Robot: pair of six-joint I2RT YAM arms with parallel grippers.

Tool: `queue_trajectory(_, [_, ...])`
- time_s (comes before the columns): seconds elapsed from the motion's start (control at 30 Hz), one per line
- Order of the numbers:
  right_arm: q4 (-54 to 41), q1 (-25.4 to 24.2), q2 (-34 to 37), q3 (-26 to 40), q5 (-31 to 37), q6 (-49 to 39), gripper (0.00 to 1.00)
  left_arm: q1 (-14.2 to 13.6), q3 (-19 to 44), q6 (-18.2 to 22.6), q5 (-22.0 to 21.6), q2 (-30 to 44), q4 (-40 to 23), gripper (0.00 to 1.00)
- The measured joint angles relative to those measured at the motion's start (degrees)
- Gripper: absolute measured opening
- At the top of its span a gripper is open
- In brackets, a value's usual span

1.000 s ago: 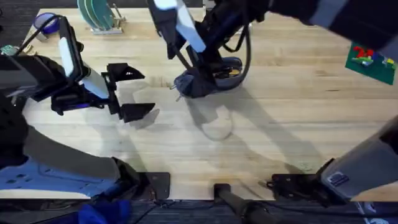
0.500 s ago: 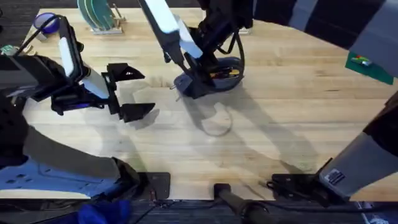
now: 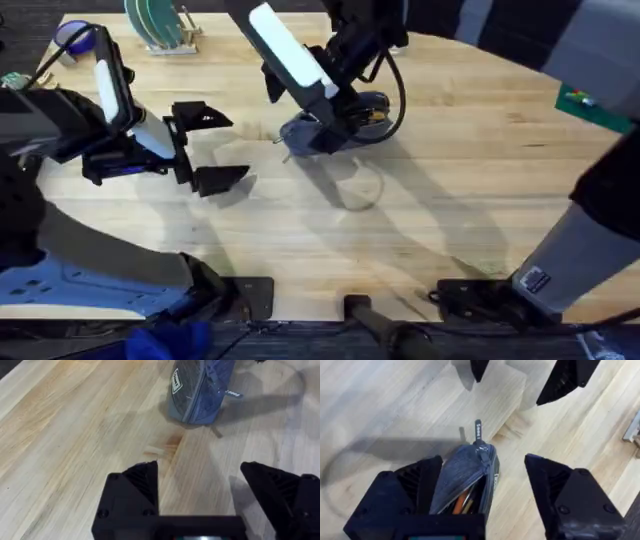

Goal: Unzip the bag, pick up the pens from the table one at a time and place them inside, then zip the bag closed.

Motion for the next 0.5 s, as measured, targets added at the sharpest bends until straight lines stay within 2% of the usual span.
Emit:
queue_trajectory(0.27, [1.0, 0.0, 1.9, 0.0, 0.0, -2.8, 0.996, 0.0, 0.0, 0.0, 0.0, 0.0, 0.0, 0.995])
queue_trajectory(0.5, [1.9, 0.0, 2.3, 0.0, 0.0, -3.2, 0.996, 0.0, 0.0, 2.6, -0.1, 0.0, -0.1, 0.995])
